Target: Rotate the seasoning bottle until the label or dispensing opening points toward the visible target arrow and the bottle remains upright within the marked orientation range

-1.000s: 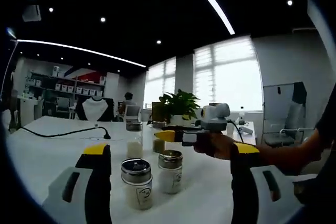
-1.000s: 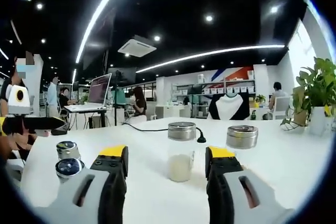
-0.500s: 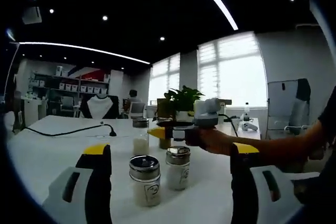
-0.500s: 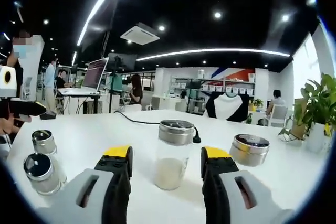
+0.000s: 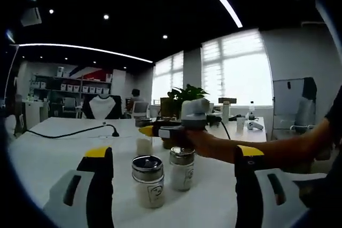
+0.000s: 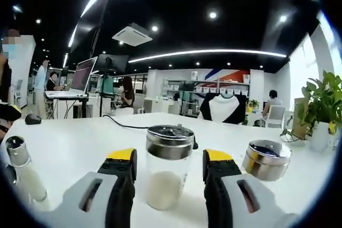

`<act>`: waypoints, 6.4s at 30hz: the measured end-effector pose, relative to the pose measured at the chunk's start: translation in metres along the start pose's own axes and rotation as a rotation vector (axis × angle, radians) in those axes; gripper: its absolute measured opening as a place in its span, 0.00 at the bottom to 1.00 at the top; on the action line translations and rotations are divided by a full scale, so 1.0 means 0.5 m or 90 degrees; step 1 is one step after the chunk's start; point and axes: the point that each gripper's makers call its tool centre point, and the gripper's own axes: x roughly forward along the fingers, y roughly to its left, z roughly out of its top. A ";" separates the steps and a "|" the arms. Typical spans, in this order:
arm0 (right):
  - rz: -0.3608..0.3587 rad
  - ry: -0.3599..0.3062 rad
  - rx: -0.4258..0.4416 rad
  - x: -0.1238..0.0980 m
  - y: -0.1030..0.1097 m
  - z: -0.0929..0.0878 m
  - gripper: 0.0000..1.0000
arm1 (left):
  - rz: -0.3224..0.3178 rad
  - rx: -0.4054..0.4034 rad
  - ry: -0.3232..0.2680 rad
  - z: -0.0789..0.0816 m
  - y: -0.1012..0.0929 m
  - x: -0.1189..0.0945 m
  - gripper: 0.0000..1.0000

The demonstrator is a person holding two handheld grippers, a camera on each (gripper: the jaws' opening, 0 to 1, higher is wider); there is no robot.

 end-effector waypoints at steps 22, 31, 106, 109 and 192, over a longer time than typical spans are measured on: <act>0.005 -0.001 -0.004 0.026 0.006 -0.035 0.39 | -0.003 0.005 0.029 -0.034 -0.007 0.011 0.98; 0.010 -0.001 0.024 0.021 0.004 -0.031 0.37 | 0.004 0.010 0.022 -0.026 0.001 0.005 0.98; 0.104 -0.066 0.027 -0.332 0.130 0.071 0.36 | -0.006 0.115 0.024 -0.018 -0.032 0.005 0.83; 0.125 -0.064 0.028 -0.336 0.145 0.071 0.36 | -0.011 0.115 0.024 -0.017 -0.034 0.007 0.83; 0.444 -0.067 0.070 -0.411 0.402 0.099 0.39 | -0.206 0.032 0.015 -0.060 -0.159 0.012 0.42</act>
